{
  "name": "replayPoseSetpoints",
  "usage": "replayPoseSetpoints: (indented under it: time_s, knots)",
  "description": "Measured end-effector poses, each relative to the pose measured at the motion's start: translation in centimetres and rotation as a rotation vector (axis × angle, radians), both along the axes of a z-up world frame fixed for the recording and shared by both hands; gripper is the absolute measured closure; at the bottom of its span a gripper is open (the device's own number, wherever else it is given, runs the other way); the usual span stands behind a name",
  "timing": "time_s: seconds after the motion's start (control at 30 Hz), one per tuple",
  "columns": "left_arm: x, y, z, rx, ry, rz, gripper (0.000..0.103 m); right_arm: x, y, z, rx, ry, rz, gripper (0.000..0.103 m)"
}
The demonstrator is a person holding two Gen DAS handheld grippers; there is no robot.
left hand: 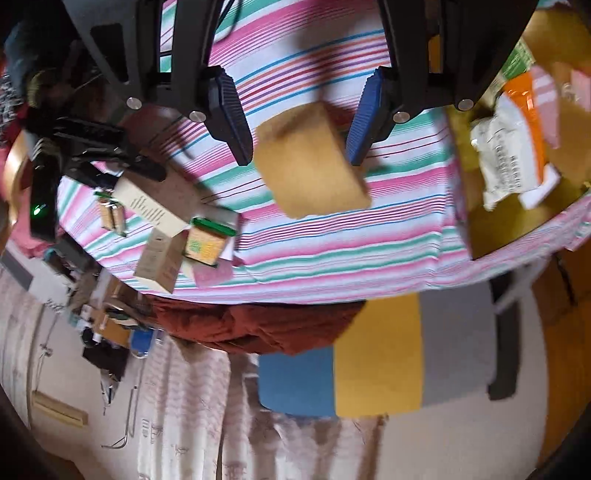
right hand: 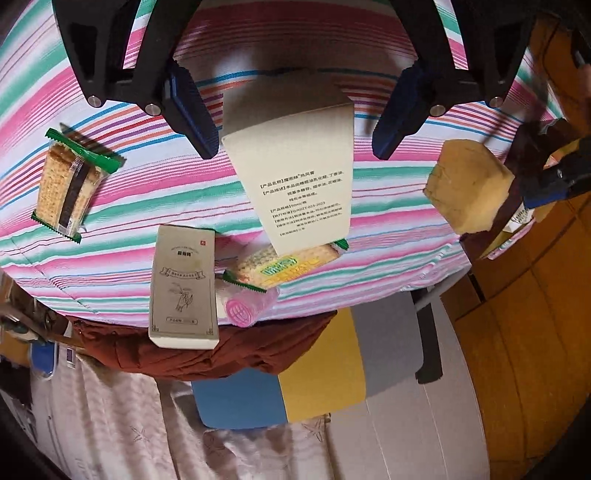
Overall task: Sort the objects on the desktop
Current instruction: 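Grasp the cream paper box with the right gripper while the left gripper holds the sponge, then carry the sponge and cream box over the gold tray and open both grippers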
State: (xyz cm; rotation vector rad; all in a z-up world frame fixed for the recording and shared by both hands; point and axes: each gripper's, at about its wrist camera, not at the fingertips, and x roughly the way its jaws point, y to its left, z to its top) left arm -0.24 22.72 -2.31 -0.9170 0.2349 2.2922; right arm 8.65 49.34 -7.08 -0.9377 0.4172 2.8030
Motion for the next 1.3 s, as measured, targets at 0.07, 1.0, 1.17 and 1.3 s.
replayPoseSetpoints:
  time_s: [0.07, 1.0, 1.17, 1.3]
  knots:
    - [0.6, -0.1, -0.5, -0.020, 0.020, 0.024, 0.049, 0.1, -0.2, 0.0, 0.003, 0.011, 0.002, 0.017]
    - [-2.6, 1.8, -4.5, -0.010, -0.027, 0.034, 0.051, -0.2, -0.7, -0.2, 0.054, 0.030, -0.010, 0.046]
    - [-2.1, 1.1, -4.2, 0.006, -0.022, 0.012, 0.053, -0.1, -1.1, 0.1, 0.079, 0.033, -0.015, 0.048]
    - [-1.1, 0.9, -3.4, 0.015, 0.017, -0.016, 0.053, 0.0, -1.4, 0.4, 0.065, 0.042, -0.021, 0.050]
